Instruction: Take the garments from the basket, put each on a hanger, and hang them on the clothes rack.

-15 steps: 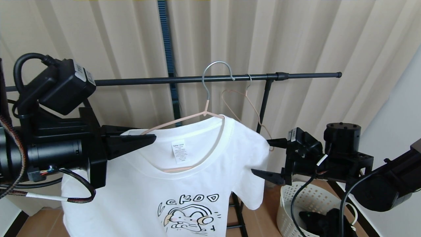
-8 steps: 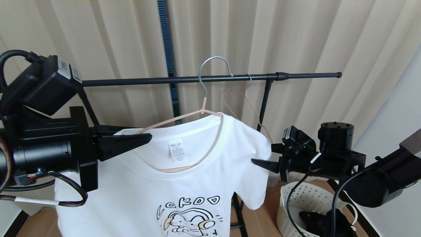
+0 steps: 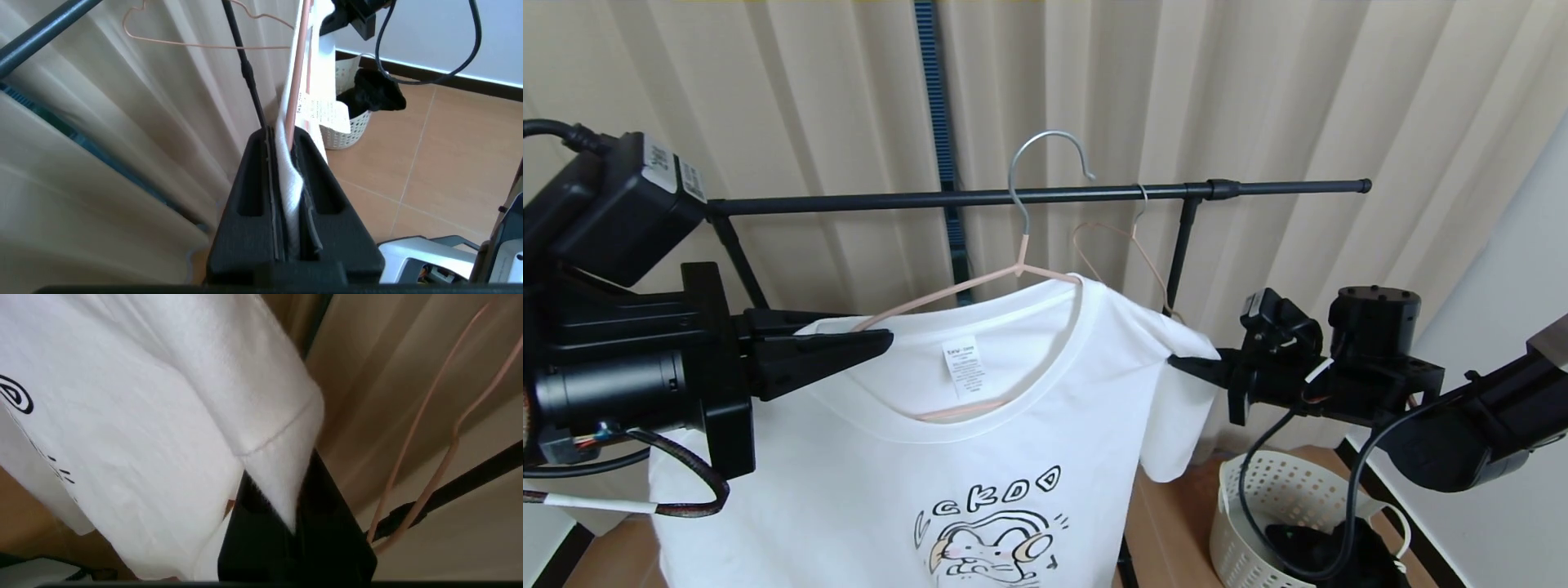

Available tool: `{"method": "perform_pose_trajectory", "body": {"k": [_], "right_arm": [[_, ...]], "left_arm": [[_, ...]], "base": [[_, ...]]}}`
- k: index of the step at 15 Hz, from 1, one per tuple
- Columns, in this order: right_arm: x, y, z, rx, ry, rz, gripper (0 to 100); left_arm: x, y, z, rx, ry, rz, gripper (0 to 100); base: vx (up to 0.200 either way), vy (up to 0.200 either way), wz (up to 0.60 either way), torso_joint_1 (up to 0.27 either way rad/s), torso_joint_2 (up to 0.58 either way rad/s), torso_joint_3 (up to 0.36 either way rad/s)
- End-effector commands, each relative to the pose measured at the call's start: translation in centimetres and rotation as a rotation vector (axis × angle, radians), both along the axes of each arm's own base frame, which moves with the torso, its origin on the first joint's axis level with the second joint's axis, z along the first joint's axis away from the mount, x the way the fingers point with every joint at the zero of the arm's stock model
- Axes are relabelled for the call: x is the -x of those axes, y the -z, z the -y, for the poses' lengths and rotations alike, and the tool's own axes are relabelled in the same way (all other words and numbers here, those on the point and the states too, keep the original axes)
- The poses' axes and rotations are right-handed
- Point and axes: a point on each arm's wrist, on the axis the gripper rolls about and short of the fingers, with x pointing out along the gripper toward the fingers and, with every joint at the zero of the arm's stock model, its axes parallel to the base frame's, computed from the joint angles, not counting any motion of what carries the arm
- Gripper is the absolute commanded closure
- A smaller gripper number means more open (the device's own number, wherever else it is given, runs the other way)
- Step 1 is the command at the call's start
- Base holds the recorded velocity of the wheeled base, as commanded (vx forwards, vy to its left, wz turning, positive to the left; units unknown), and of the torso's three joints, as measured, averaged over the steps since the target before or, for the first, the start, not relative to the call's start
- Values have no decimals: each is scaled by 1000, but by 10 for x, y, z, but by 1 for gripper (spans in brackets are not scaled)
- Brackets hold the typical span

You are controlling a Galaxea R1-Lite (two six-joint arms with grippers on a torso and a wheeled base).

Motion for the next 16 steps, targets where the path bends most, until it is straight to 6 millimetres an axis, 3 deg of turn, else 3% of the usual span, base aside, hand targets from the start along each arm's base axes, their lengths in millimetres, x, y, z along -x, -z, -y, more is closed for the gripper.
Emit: {"method": "perform_pose_trajectory", "body": {"k": [1,9,16], "right_arm": [[-1,-1,2,-1,6,3,100],[-7,-1,6,-15,24,-9,100],[0,4,7,25,7,18,100]], "left_arm": [[0,0,0,0,-1,1,100],[0,-1,0,20,-8,-1,100],[-2,-1,0,35,-32,-27,100]], "base": [[0,0,0,0,0,0],[0,0,0,0,0,0],[0,0,0,0,0,0]]}}
